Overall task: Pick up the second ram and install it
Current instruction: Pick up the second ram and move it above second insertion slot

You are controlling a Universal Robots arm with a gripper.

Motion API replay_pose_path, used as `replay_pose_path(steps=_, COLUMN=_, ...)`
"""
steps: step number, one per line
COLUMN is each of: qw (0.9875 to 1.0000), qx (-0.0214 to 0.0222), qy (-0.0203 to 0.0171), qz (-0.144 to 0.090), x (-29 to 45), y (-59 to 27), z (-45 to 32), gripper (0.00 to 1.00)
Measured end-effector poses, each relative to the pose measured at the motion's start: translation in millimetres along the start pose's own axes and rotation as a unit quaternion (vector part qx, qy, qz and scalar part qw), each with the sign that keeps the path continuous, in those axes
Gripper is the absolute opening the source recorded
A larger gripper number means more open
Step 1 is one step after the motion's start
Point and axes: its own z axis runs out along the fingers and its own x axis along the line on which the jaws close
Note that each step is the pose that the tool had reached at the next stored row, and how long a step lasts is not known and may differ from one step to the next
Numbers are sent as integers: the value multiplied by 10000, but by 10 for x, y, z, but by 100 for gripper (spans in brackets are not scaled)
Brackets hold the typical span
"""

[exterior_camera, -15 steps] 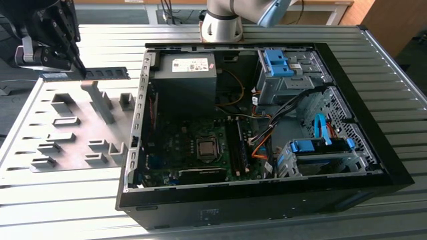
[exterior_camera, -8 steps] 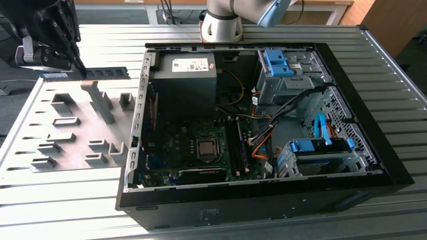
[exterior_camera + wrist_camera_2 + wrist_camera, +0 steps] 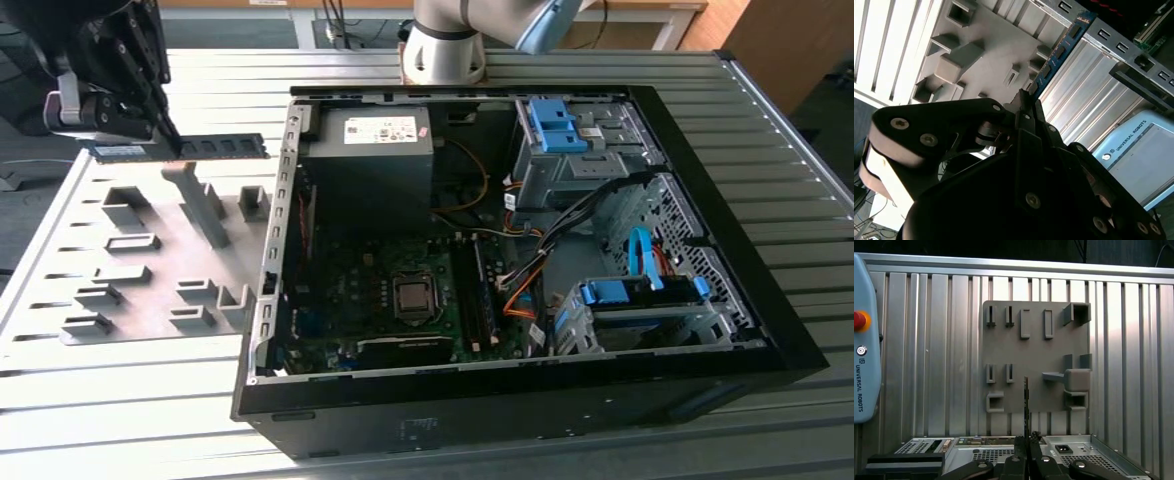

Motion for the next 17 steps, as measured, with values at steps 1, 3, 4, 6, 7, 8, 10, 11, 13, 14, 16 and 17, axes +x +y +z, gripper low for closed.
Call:
replay_pose_path(steps=1, qw=10000, qx=0, qy=0, qz=0, x=0, y=-20, z=0, gripper=14)
replay_pose_path(steps=3, qw=10000, qx=0, qy=0, qz=0, x=-1, y=-66, z=-2, gripper=14)
replay_pose_path(steps=4, qw=10000, qx=0, qy=0, qz=0, x=-1, y=-89, z=-3, gripper=14)
replay_pose_path(steps=6, qw=10000, qx=0, qy=0, qz=0, x=-1, y=-136, z=-4, gripper=14)
replay_pose_path(steps=7, qw=10000, qx=0, qy=0, qz=0, x=-1, y=-158, z=-4, gripper=14)
replay_pose_path(steps=8, qw=10000, qx=0, qy=0, qz=0, x=-1, y=-181, z=-5, gripper=14)
replay_pose_path(steps=10, qw=10000, qx=0, qy=0, qz=5, x=-2, y=-228, z=-6, gripper=14)
replay_pose_path(steps=11, qw=10000, qx=0, qy=0, qz=9, x=-2, y=-251, z=-7, gripper=14)
replay_pose_path(steps=13, qw=10000, qx=2, qy=-1, qz=19, x=-2, y=-298, z=-7, gripper=14)
replay_pose_path(steps=14, qw=10000, qx=2, qy=-1, qz=22, x=-2, y=-320, z=-6, gripper=14)
replay_pose_path(steps=16, qw=10000, qx=1, qy=-1, qz=25, x=-2, y=-369, z=-3, gripper=14)
replay_pose_path(steps=17, qw=10000, qx=-1, qy=-1, qz=25, x=-2, y=-395, z=-2, gripper=14)
